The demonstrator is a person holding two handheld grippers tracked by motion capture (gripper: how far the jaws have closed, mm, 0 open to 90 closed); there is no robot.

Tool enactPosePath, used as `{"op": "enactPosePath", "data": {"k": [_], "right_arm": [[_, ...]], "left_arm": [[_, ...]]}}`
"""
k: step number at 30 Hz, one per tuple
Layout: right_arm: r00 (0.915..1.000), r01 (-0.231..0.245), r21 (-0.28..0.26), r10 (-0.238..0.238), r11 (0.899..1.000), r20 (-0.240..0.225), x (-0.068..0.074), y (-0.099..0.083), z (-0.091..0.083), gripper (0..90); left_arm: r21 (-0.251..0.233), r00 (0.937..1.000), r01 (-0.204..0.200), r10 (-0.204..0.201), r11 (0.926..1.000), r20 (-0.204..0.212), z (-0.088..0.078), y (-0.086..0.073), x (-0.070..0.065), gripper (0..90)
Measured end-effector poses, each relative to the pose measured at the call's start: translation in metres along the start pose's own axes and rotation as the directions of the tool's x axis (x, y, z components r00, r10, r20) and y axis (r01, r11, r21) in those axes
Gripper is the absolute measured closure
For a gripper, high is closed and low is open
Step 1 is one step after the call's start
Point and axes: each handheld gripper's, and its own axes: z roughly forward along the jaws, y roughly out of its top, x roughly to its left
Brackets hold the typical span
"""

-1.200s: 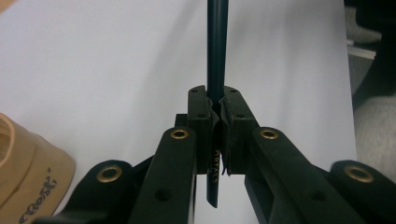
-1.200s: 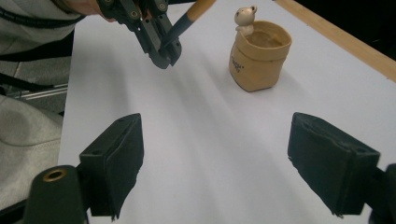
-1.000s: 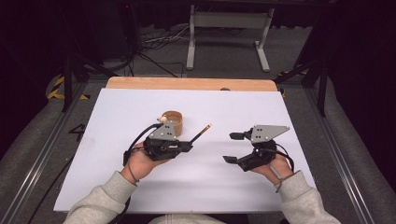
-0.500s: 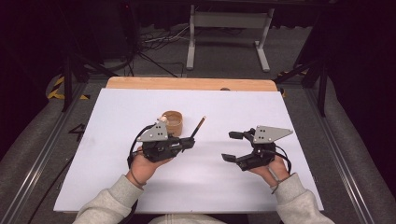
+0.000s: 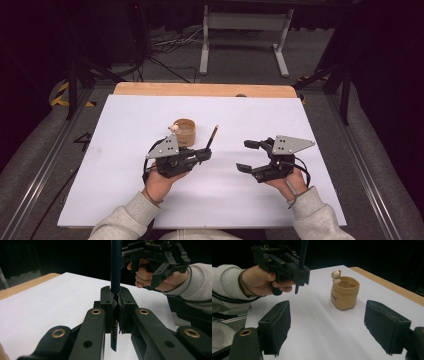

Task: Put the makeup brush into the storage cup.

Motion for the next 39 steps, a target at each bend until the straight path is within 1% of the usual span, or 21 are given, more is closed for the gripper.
{"op": "enactPosePath", "data": {"k": [2,4,5,6,7,9,10,13,16,17,18,21,26,28,30,33,34,39], "right_arm": [[1.0000,0.001,-0.014,-0.001,1.000,0.001,0.002,0.001,0.001,23.5],[1.0000,-0.005,-0.032,0.005,0.999,0.001,0.004,0.003,0.003,25.4],[1.0000,-0.006,-0.041,0.006,0.999,0.006,0.005,0.003,0.003,27.7],[0.9999,-0.011,-0.050,0.012,0.999,0.005,0.006,0.004,0.004,31.0],[0.9998,-0.018,-0.057,0.018,0.998,0.002,0.007,0.005,0.006,33.9],[0.9997,-0.022,-0.063,0.022,0.998,0.013,0.010,0.009,0.008,39.9],[0.9997,-0.023,-0.067,0.024,0.997,0.011,0.011,0.011,0.010,42.9],[0.9995,-0.032,-0.090,0.032,0.995,-0.003,0.015,0.020,0.015,49.0],[0.9995,-0.030,-0.109,0.029,0.994,-0.012,0.018,0.027,0.020,53.5],[0.9995,-0.030,-0.114,0.028,0.993,-0.017,0.018,0.029,0.022,54.6],[0.9994,-0.029,-0.116,0.027,0.993,-0.019,0.018,0.030,0.023,56.0],[0.9993,-0.033,-0.125,0.030,0.992,-0.023,0.018,0.035,0.027,59.7],[0.9990,-0.037,-0.143,0.033,0.989,-0.030,0.017,0.043,0.031,65.4],[0.9990,-0.036,-0.146,0.032,0.989,-0.032,0.017,0.045,0.032,67.7],[0.9985,-0.042,-0.150,0.037,0.988,-0.039,0.015,0.046,0.032,72.7],[0.9979,-0.052,-0.152,0.045,0.987,-0.046,0.014,0.046,0.033,78.7],[0.9977,-0.055,-0.151,0.048,0.987,-0.047,0.013,0.045,0.033,80.2],[0.9964,-0.065,-0.135,0.057,0.989,-0.063,0.012,0.045,0.034,82.2]], "left_arm": [[-0.010,1.0000,0.002,-0.001,1.0000,0.004,0.002,-0.002,-0.001,84.0],[-0.007,1.0000,0.001,-0.001,1.0000,-0.001,0.003,-0.003,-0.001,84.1],[-0.001,1.0000,0.001,-0.001,1.0000,-0.001,0.004,-0.004,-0.002,84.0],[0.004,0.9999,-0.010,0.010,0.9999,-0.004,0.005,-0.004,-0.001,84.0],[0.007,1.0000,-0.007,0.007,0.9999,-0.003,0.005,-0.005,-0.002,84.1],[0.012,0.9999,-0.014,0.014,0.9998,-0.003,0.006,-0.006,-0.003,84.0],[0.013,0.9999,-0.014,0.014,0.9998,-0.002,0.007,-0.006,-0.003,84.0],[0.016,0.9998,-0.021,0.021,0.9997,0.000,0.009,-0.007,-0.005,84.0],[0.024,0.9995,-0.033,0.033,0.9992,0.000,0.010,-0.008,-0.006,84.0],[0.031,0.9995,-0.031,0.031,0.9990,0.001,0.010,-0.008,-0.006,84.0],[0.032,0.9993,-0.037,0.038,0.9988,-0.003,0.011,-0.009,-0.007,84.0],[0.039,0.9994,-0.035,0.036,0.9986,-0.003,0.012,-0.010,-0.007,84.0],[0.047,0.9989,-0.046,0.046,0.9979,-0.006,0.013,-0.011,-0.008,84.0],[0.055,0.9984,-0.056,0.057,0.9969,-0.008,0.013,-0.011,-0.009,84.0],[0.060,0.9978,-0.065,0.066,0.9960,-0.010,0.014,-0.012,-0.009,84.1],[0.065,0.9978,-0.065,0.066,0.9958,-0.010,0.015,-0.013,-0.010,84.0],[0.070,0.9973,-0.072,0.073,0.9949,-0.010,0.015,-0.013,-0.010,84.0],[0.077,0.9969,-0.076,0.078,0.9941,-0.016,0.016,-0.015,-0.010,83.9]]}}
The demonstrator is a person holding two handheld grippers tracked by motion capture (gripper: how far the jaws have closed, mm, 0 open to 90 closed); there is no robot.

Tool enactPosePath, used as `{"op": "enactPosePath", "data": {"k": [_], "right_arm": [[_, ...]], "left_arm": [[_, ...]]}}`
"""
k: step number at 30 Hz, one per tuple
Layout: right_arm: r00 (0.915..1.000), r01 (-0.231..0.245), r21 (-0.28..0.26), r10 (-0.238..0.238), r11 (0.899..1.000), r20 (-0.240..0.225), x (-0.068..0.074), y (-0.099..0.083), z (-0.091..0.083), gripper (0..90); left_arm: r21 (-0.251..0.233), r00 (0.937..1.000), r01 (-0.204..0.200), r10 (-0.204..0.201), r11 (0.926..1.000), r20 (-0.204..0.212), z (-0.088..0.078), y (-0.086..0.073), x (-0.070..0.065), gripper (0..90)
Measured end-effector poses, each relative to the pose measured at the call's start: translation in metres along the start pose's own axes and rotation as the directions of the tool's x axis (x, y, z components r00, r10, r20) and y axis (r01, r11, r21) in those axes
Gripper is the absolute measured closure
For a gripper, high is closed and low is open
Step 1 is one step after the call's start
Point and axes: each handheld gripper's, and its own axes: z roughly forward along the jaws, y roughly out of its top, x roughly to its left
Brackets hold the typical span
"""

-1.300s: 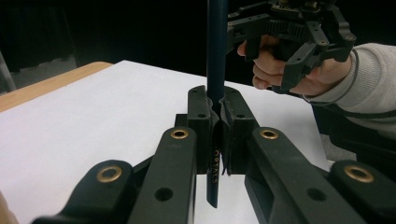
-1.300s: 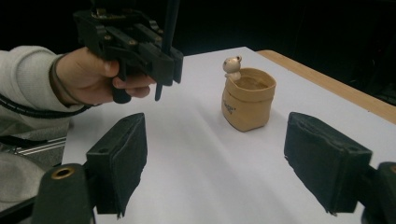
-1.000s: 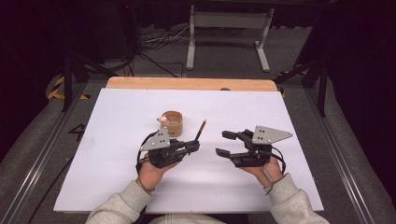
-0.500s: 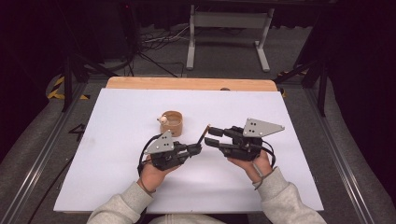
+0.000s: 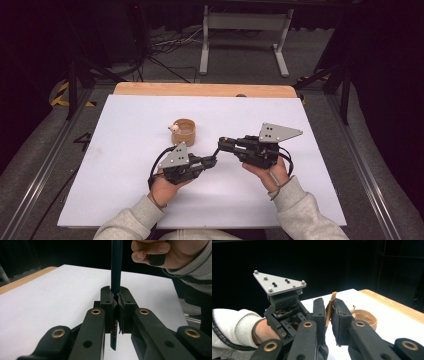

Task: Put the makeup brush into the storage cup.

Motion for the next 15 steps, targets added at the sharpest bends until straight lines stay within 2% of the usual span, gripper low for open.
{"op": "enactPosePath", "data": {"k": [5,8,9,10,12,15], "right_arm": [[0.9995,-0.023,0.013,0.024,1.000,-0.021,-0.001,0.000,0.001,84.0],[0.9994,-0.017,0.023,0.018,1.000,-0.031,0.001,0.001,0.002,84.5],[0.9994,-0.015,0.028,0.016,0.999,-0.031,0.001,0.001,0.003,84.6],[0.9994,-0.012,0.038,0.013,0.999,-0.030,0.001,0.001,0.003,84.6],[0.9993,-0.017,0.054,0.019,0.998,-0.031,0.001,0.000,0.005,84.6],[0.9991,-0.020,0.074,0.023,0.997,-0.037,0.000,-0.002,0.008,84.6]], "left_arm": [[0.016,1.0000,0.007,-0.007,0.9998,0.006,0.001,0.000,0.001,83.3],[0.022,0.9995,0.029,-0.029,0.9993,0.013,0.001,0.001,0.002,80.6],[0.018,0.9983,0.050,-0.050,0.9986,0.030,0.001,0.002,0.003,77.2],[0.011,0.9981,0.050,-0.051,0.9987,0.036,0.000,0.004,0.003,71.8],[0.009,0.9987,0.040,-0.041,0.9991,0.032,0.000,0.008,0.002,67.1],[0.003,0.9993,0.029,-0.029,0.9996,0.021,-0.002,0.013,0.002,66.2]]}}
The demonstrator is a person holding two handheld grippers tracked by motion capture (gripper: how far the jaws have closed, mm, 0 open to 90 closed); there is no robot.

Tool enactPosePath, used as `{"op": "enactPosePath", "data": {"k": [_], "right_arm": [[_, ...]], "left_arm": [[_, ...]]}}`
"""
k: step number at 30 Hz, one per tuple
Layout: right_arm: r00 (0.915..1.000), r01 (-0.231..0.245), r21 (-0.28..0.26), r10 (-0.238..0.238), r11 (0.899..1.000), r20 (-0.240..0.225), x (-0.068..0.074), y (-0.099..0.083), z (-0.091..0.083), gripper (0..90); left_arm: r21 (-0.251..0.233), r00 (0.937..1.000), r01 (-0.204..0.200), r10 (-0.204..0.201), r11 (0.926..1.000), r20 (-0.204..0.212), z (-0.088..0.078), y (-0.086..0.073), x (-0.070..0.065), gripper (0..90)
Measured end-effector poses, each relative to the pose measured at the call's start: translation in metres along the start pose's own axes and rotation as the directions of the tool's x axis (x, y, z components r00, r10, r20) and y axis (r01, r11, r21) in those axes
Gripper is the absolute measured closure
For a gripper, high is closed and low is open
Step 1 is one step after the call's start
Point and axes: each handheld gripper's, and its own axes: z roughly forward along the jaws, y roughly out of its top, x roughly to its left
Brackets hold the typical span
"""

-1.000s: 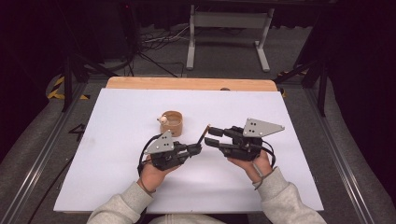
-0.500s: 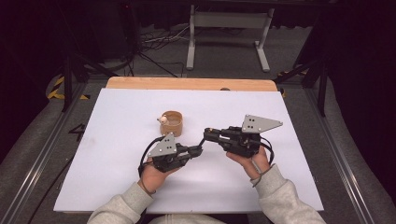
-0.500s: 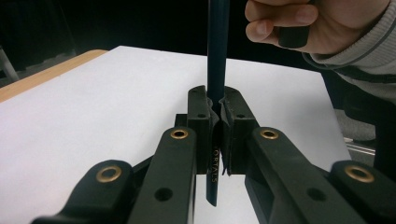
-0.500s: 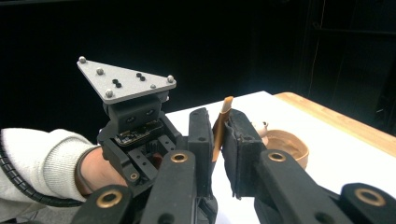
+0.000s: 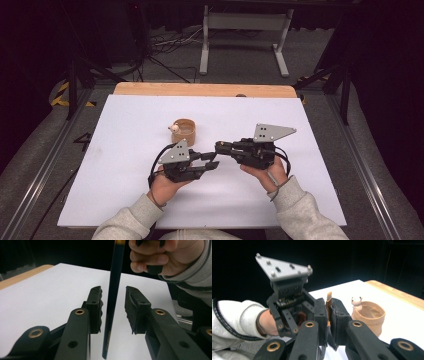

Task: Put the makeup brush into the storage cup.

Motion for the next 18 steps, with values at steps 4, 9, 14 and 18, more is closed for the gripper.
{"op": "enactPosePath", "data": {"k": [4,9,14,18], "right_arm": [[1.0000,-0.001,0.020,0.001,1.000,-0.003,0.0002,-0.0018,0.0032,84.6],[1.0000,-0.003,0.034,0.003,0.999,-0.004,-0.0006,-0.0046,0.0050,84.5],[0.9999,-0.011,0.044,0.012,0.999,-0.006,-0.0017,-0.0073,0.0071,84.6],[0.9998,-0.014,0.045,0.015,0.999,-0.014,-0.0024,-0.0083,0.0076,84.3]], "left_arm": [[-0.006,1.0000,0.006,-0.006,1.0000,-0.003,-0.0029,0.0033,0.0019,68.9],[0.009,0.9995,0.031,-0.031,0.9995,0.004,-0.0033,0.0053,0.0018,73.2],[0.022,0.9999,0.011,-0.011,0.9997,0.003,-0.0026,0.0061,-0.0003,79.2],[0.038,0.9999,-0.014,0.014,0.9992,-0.001,-0.0017,0.0069,-0.0022,82.1]]}}
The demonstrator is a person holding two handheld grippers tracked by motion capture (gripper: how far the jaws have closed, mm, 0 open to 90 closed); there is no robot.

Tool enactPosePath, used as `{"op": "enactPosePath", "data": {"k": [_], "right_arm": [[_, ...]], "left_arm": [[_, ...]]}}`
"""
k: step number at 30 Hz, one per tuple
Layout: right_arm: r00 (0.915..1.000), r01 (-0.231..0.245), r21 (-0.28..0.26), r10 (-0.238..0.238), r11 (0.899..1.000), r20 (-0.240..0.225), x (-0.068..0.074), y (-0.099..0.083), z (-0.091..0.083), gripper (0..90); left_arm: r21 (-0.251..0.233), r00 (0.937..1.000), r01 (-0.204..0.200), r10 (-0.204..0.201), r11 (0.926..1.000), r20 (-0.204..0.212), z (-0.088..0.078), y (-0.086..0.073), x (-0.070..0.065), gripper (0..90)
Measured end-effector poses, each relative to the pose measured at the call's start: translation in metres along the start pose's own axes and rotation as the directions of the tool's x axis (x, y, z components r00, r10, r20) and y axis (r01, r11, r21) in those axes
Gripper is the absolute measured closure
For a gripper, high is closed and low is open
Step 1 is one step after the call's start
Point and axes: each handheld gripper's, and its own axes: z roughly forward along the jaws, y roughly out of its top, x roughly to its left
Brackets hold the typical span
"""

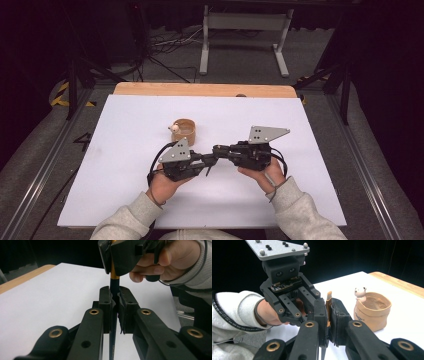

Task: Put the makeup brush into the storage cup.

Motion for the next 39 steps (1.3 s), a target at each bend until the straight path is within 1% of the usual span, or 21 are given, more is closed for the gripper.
{"op": "enactPosePath", "data": {"k": [3,4,5,6,7,9,12,15,16,19,23,25,29,30,32,33,34,35,36,37,39], "right_arm": [[1.0000,0.001,-0.004,-0.001,1.000,-0.001,0.000,-0.001,-0.001,83.5],[1.0000,0.004,-0.010,-0.004,1.000,-0.005,0.000,-0.002,-0.001,80.7],[1.0000,0.005,-0.014,-0.005,1.000,-0.003,0.000,-0.002,-0.002,73.1],[1.0000,0.005,-0.015,-0.005,1.000,-0.001,0.001,-0.002,-0.002,69.9],[1.0000,0.005,-0.015,-0.005,1.000,-0.001,0.001,-0.002,-0.002,69.9],[0.9995,0.025,-0.022,-0.025,0.999,0.020,0.003,-0.003,-0.004,59.6],[0.9984,0.039,-0.043,-0.037,0.998,0.042,0.006,-0.003,-0.009,48.1],[0.9972,0.041,-0.051,-0.037,0.998,0.065,0.006,-0.006,-0.014,39.6],[0.9967,0.036,-0.060,-0.031,0.998,0.075,0.006,-0.008,-0.017,34.4],[0.9946,0.023,-0.071,-0.016,0.997,0.103,0.005,-0.013,-0.024,30.4],[0.9893,0.004,-0.082,0.008,0.997,0.146,0.001,-0.019,-0.034,23.9],[0.9857,0.003,-0.086,0.012,0.996,0.168,0.000,-0.021,-0.038,20.1],[0.9735,0.018,-0.081,0.001,0.997,0.228,0.001,-0.026,-0.046,12.6],[0.9697,0.022,-0.079,-0.002,0.997,0.244,0.002,-0.027,-0.048,12.0],[0.9607,0.032,-0.090,-0.006,0.995,0.277,0.003,-0.029,-0.051,10.3],[0.9589,0.034,-0.093,-0.007,0.995,0.284,0.003,-0.030,-0.052,9.3],[0.9562,0.036,-0.098,-0.005,0.995,0.293,0.003,-0.031,-0.054,8.4],[0.9529,0.045,-0.104,-0.012,0.994,0.303,0.002,-0.032,-0.056,7.0],[0.9489,0.060,-0.107,-0.023,0.992,0.315,0.002,-0.033,-0.057,5.4],[0.9418,0.075,-0.118,-0.031,0.990,0.335,0.002,-0.035,-0.057,4.1],[0.9368,0.084,-0.129,-0.034,0.988,0.348,0.002,-0.038,-0.058,3.8]], "left_arm": [[0.003,0.9997,-0.024,0.024,0.9997,-0.008,-0.001,0.001,-0.001,82.4],[0.004,0.9995,-0.030,0.030,0.9995,-0.010,-0.001,0.001,-0.001,82.5],[0.001,0.9992,-0.037,0.037,0.9993,-0.013,-0.001,0.002,-0.001,82.5],[0.001,0.9992,-0.037,0.037,0.9993,-0.013,-0.001,0.002,-0.001,82.5],[-0.006,0.9993,-0.033,0.033,0.9994,-0.016,-0.002,0.002,0.000,82.5],[-0.012,0.9993,-0.025,0.024,0.9996,-0.028,-0.005,0.005,0.003,82.5],[-0.025,0.9989,-0.016,0.015,0.9996,-0.044,-0.010,0.009,0.009,82.5],[-0.034,0.9976,-0.008,0.005,0.9994,-0.069,-0.015,0.016,0.015,82.4],[-0.040,0.9970,-0.003,0.000,0.9992,-0.078,-0.017,0.018,0.017,82.5],[-0.031,0.9937,-0.006,0.002,0.9995,-0.112,-0.020,0.027,0.022,82.4],[-0.031,0.9843,0.014,-0.019,0.9994,-0.175,-0.023,0.037,0.027,82.3],[-0.031,0.9763,0.023,-0.029,0.9993,-0.214,-0.025,0.042,0.030,82.3],[-0.039,0.9624,0.052,-0.061,0.9979,-0.265,-0.026,0.049,0.035,82.1],[-0.033,0.9586,0.044,-0.052,0.9985,-0.280,-0.027,0.050,0.037,82.0],[-0.028,0.9527,0.047,-0.053,0.9985,-0.299,-0.028,0.051,0.041,81.9],[-0.028,0.9496,0.052,-0.059,0.9982,-0.308,-0.029,0.051,0.043,82.0],[-0.034,0.9444,0.058,-0.066,0.9978,-0.322,-0.031,0.052,0.047,81.9],[-0.037,0.9427,0.067,-0.075,0.9971,-0.325,-0.032,0.052,0.049,81.9],[-0.044,0.9392,0.073,-0.084,0.9963,-0.333,-0.033,0.052,0.052,81.9],[-0.045,0.9369,0.075,-0.086,0.9962,-0.339,-0.034,0.053,0.054,81.9],[-0.048,0.9323,0.079,-0.091,0.9957,-0.350,-0.035,0.053,0.057,81.9]]}}
